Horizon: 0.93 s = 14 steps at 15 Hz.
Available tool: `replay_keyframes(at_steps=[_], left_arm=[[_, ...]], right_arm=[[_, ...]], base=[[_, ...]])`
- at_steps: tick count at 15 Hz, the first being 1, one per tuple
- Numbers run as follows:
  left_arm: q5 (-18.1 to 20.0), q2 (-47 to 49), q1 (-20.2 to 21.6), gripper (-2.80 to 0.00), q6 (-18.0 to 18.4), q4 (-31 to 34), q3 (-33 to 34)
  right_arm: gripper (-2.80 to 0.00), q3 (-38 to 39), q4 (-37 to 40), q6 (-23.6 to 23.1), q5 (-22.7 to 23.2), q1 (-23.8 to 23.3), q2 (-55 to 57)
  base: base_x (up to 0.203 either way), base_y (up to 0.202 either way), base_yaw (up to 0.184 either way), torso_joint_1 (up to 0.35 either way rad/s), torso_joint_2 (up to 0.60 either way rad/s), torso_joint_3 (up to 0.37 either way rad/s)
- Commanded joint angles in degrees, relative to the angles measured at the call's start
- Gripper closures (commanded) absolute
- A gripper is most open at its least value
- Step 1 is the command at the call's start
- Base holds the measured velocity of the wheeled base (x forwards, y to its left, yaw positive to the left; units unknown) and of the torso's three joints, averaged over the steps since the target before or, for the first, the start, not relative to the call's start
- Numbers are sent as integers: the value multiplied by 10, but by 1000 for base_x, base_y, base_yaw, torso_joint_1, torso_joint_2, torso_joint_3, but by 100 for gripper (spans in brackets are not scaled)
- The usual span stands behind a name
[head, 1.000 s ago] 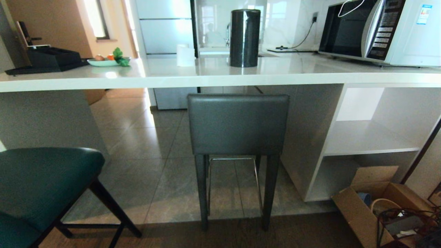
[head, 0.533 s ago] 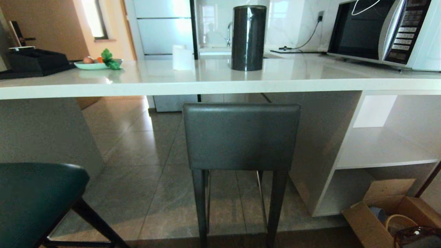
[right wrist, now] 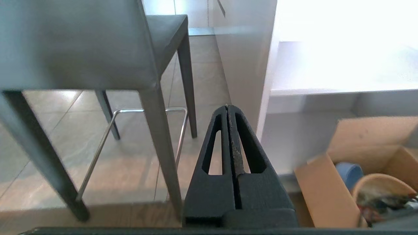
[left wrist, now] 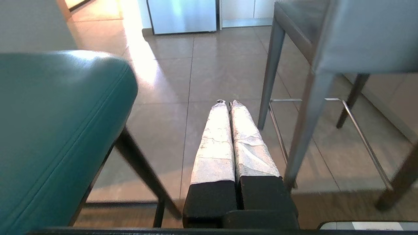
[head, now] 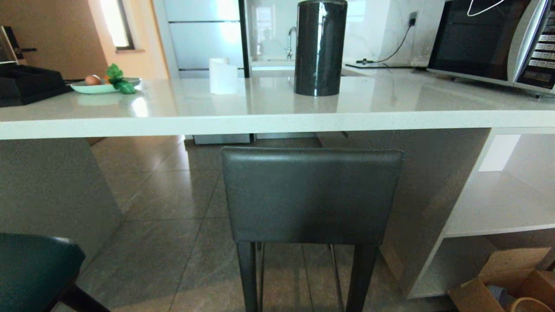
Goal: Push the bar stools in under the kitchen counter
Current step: Pull the gray chair out from under the dining table
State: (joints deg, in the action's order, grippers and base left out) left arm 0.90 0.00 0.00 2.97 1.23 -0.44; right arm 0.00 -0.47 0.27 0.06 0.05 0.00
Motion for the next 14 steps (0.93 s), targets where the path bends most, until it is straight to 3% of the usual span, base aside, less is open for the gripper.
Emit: replay_keyframes(at_steps=[1, 7, 14], left_arm=[[0, 1, 0, 0, 0, 0, 0], [0, 1, 0, 0, -1, 0, 0], [0, 1, 0, 0, -1, 0, 0]], right_arm=[[0, 3, -1, 0, 0, 0, 1], [0, 3, -1, 0, 0, 0, 1], [0, 3, -1, 1, 0, 0, 1]], base=[[192, 0, 2, 2, 2, 2], [188, 0, 0, 4, 4, 0], [9, 0, 0, 2, 0, 1]])
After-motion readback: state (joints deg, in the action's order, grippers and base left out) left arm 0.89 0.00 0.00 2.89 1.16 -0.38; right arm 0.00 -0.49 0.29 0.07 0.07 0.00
